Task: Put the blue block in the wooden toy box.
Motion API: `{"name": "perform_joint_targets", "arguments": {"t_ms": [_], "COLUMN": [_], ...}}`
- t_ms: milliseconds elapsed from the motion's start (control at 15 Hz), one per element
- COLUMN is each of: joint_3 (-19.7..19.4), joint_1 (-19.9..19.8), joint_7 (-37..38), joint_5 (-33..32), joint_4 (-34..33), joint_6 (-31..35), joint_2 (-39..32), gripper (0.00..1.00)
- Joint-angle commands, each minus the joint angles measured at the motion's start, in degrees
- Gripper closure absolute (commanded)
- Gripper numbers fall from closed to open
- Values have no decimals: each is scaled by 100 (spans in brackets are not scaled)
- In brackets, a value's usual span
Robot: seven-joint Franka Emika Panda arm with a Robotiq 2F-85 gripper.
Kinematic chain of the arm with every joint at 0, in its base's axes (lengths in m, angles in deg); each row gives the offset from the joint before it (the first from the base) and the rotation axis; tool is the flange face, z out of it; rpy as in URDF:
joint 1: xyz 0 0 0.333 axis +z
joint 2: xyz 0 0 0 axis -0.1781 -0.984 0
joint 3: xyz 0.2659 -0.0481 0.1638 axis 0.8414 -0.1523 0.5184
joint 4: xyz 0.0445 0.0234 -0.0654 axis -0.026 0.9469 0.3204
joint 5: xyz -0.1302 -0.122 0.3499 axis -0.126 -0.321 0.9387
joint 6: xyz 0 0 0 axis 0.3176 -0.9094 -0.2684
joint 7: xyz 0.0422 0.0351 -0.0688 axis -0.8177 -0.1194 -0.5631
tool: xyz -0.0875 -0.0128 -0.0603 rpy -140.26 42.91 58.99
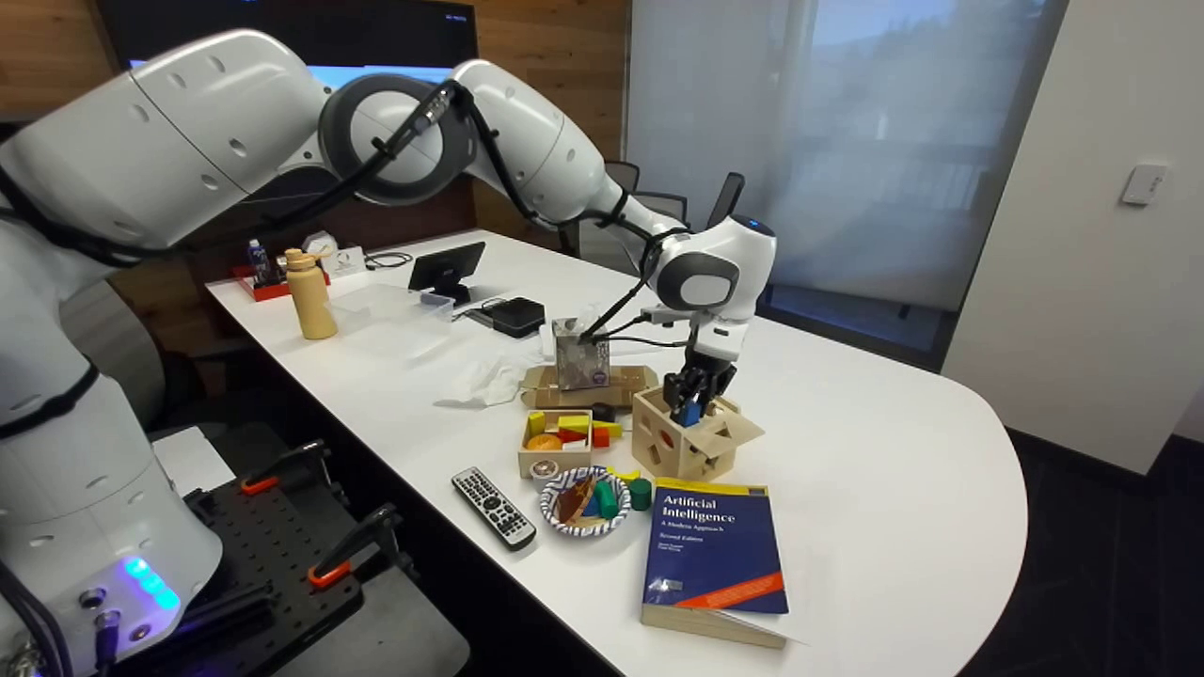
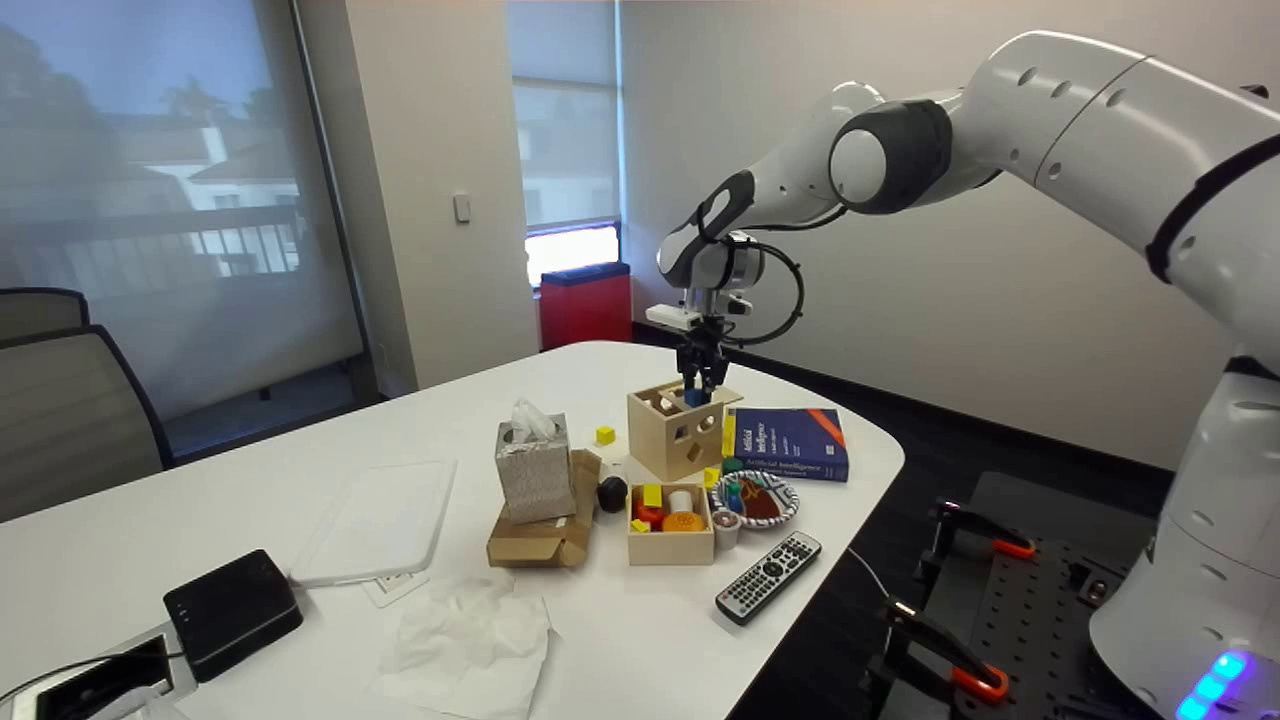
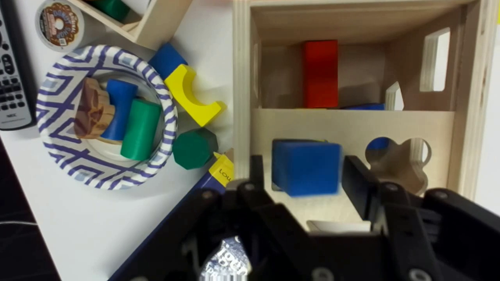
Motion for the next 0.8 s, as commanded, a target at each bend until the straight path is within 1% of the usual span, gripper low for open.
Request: {"name": "perform_joint_targets", "arguments": {"t_ms": [0,67,133,733], "joint_3": [-36,-32,-31,-43], "joint_1": [13,11,11,87], "joint_7": [144,120,111,-110], "joint_5": [-70,-71,-74,-92], "joint_4": [-146,-136,-135,-9], "joint_6": [-91,-92,-89,-51], "joint_2": [-7,19,35,373], "gripper": [12,3,0,0]}}
